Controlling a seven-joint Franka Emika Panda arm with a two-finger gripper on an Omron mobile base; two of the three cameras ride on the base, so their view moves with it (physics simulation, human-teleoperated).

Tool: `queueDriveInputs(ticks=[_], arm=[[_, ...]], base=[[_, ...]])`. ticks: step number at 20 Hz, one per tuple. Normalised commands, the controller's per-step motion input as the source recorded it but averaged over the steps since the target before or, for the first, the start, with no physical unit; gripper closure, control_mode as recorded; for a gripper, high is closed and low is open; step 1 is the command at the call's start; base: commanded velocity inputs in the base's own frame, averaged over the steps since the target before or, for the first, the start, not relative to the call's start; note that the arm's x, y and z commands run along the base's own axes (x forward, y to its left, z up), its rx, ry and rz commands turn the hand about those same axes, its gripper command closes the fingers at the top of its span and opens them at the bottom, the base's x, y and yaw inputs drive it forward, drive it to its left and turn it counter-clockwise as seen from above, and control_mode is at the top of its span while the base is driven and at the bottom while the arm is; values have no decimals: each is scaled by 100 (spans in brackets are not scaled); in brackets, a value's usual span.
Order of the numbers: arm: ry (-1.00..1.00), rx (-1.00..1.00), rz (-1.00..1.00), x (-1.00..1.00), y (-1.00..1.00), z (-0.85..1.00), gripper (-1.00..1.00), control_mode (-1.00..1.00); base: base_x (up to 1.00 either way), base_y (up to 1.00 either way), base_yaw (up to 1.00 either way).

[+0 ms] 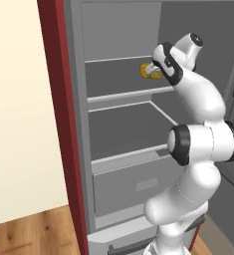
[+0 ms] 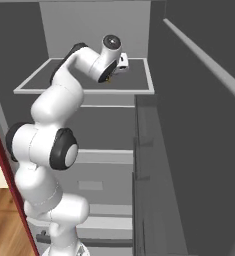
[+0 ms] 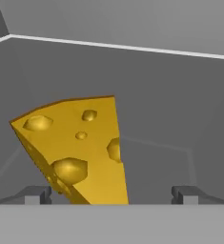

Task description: Take the cheese, shrimp, and mushroom from the fridge and place them on the plate on the dining counter to create an appetizer plate.

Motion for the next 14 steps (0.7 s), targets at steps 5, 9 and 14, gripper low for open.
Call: queueDriveInputs(ticks=[5,9,14], arm=[[0,0,4,27,20,-9,-100,-100],[1,-2,1,22,37,-11,100,-100],[2,0,0,17,17,-14,100,-100]], base=[[0,0,0],[0,0,0],[0,0,0]])
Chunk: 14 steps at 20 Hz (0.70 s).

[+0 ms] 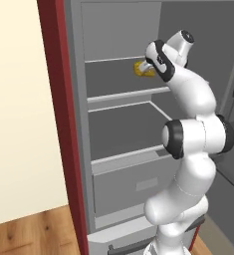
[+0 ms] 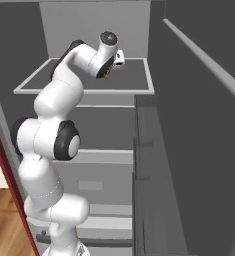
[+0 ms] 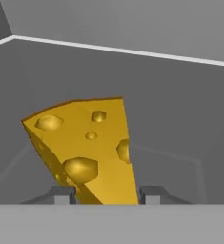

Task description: Take the cheese, shrimp, and mushroom from the fridge and place them on the plate on the dining counter to create an appetizer plate.

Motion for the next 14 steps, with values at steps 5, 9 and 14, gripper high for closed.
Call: queueDriveInputs(ticks=[5,9,14], arm=[[0,0,0,2,0,0,100,-100],[-6,-1,0,-30,10,-31,100,-100],[-16,-4,0,-40,53,-46,100,-100]], base=[[0,0,0],[0,0,0],[0,0,0]])
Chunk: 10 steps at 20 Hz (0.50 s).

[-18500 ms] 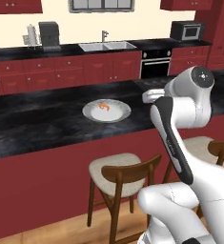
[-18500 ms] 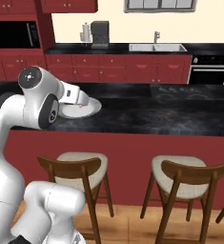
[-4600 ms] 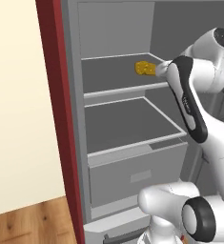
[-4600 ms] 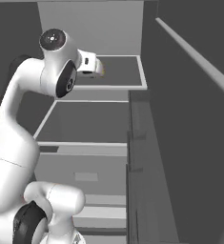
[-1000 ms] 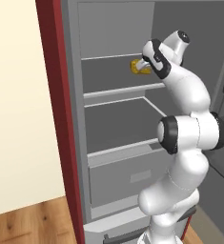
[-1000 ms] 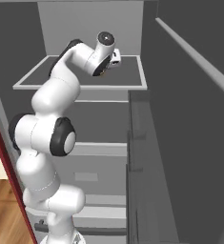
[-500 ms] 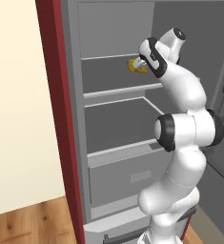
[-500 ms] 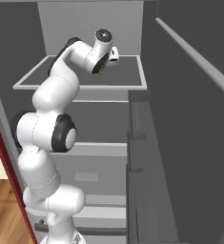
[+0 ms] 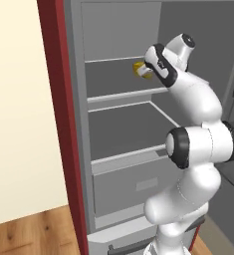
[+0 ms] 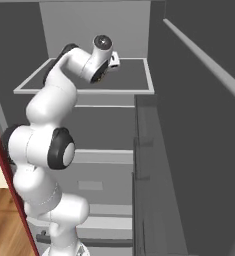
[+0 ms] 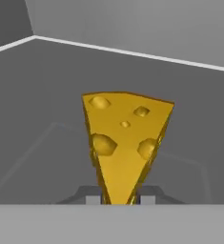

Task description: Take the cheese, shrimp, and mushroom from the fridge and place them on the plate on the dining counter to create an appetizer plate.

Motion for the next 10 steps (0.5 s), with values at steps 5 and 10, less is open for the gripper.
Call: queueDriveInputs(ticks=[5,10], arm=[[-11,-2,0,-80,27,-10,100,-100],[-5,0,-2,-100,0,16,100,-100]], base=[[0,0,0],[0,0,0]])
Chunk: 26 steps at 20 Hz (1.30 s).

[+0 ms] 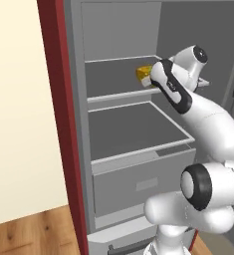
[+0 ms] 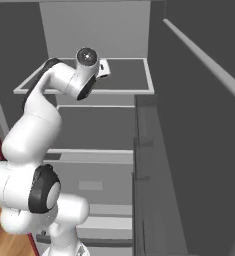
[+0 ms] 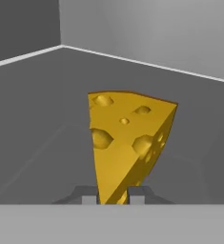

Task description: Take the cheese, shrimp, and mushroom from the fridge and place them on the plate on the dining counter to create an appetizer plate.

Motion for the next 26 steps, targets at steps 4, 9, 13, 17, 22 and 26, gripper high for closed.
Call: queueDriveInputs(ticks=[4,9,13,17,22,26], arm=[[-8,0,-2,-100,-6,33,100,-100],[-3,0,-4,-97,-20,37,100,-100],[0,0,-1,-22,-6,8,100,100],[0,0,0,0,0,0,100,100],[0,0,0,0,0,0,100,100],[0,0,0,0,0,0,100,100]], base=[[0,0,0],[0,0,0],[-67,-12,-4],[-100,0,0],[-100,0,1],[-100,0,22]])
